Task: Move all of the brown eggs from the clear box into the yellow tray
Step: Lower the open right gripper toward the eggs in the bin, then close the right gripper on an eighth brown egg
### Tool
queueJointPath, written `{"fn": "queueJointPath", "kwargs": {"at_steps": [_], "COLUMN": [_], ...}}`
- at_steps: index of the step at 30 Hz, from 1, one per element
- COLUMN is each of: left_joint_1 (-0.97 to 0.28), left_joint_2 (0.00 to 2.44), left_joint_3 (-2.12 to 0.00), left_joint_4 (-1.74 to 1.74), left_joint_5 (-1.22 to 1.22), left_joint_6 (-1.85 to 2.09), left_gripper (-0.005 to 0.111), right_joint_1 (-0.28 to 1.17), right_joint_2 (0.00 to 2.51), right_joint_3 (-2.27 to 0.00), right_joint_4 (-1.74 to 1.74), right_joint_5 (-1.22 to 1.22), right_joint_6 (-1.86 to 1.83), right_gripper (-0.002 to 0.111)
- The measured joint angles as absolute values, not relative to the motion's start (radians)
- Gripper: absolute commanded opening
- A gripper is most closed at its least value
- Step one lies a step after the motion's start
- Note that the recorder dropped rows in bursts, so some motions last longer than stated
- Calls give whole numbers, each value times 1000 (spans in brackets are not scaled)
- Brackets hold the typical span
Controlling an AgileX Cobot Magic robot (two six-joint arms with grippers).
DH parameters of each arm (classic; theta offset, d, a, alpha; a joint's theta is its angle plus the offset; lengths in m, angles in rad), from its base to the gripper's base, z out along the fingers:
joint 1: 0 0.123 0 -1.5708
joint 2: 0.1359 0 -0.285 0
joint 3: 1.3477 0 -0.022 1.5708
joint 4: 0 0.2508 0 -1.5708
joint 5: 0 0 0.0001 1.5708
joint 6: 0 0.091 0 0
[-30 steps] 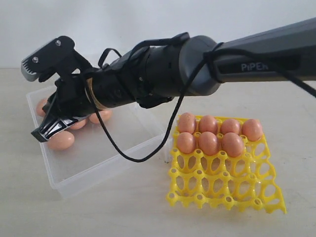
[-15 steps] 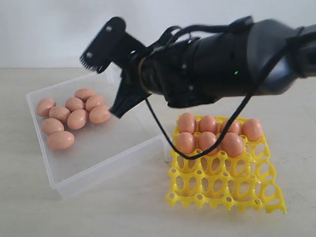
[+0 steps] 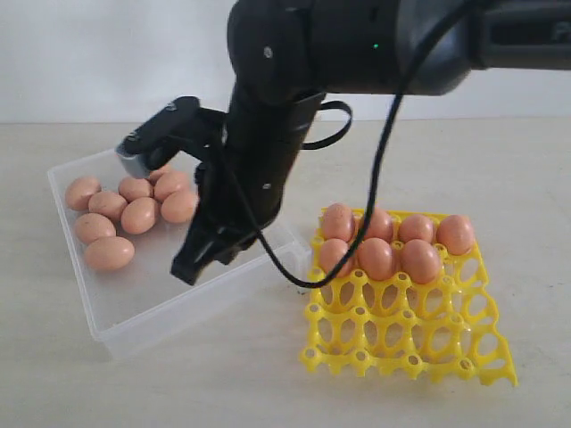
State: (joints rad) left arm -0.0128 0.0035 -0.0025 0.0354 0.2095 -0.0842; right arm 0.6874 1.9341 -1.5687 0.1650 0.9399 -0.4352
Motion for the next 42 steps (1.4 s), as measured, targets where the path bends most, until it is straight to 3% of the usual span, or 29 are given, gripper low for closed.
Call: {"fn": "queueJointPath", "kwargs": {"at_steps": [6,13,22,42], "left_joint_1": [-13,-13,-13,-13], "left_joint_2": [3,3,3,3], "left_joint_3": [-3,-3,-3,-3], "left_joint_4": [35,35,35,35], "left_joint_5": [209,209,209,209], "left_joint_6": [-84,-84,-84,-84], "left_gripper": [4,4,4,4], "right_joint_1": [687,687,715,719], "right_joint_2": [2085,2152,2237,2414], "right_joint_3": [-1711,-1740,-1743,-1815], "right_joint_4": [431,509,561,595], "right_joint_5": [860,709,424,302], "right_joint_6": [-864,-1135,-1296,-1463], "right_gripper": [2,46,47,47]}}
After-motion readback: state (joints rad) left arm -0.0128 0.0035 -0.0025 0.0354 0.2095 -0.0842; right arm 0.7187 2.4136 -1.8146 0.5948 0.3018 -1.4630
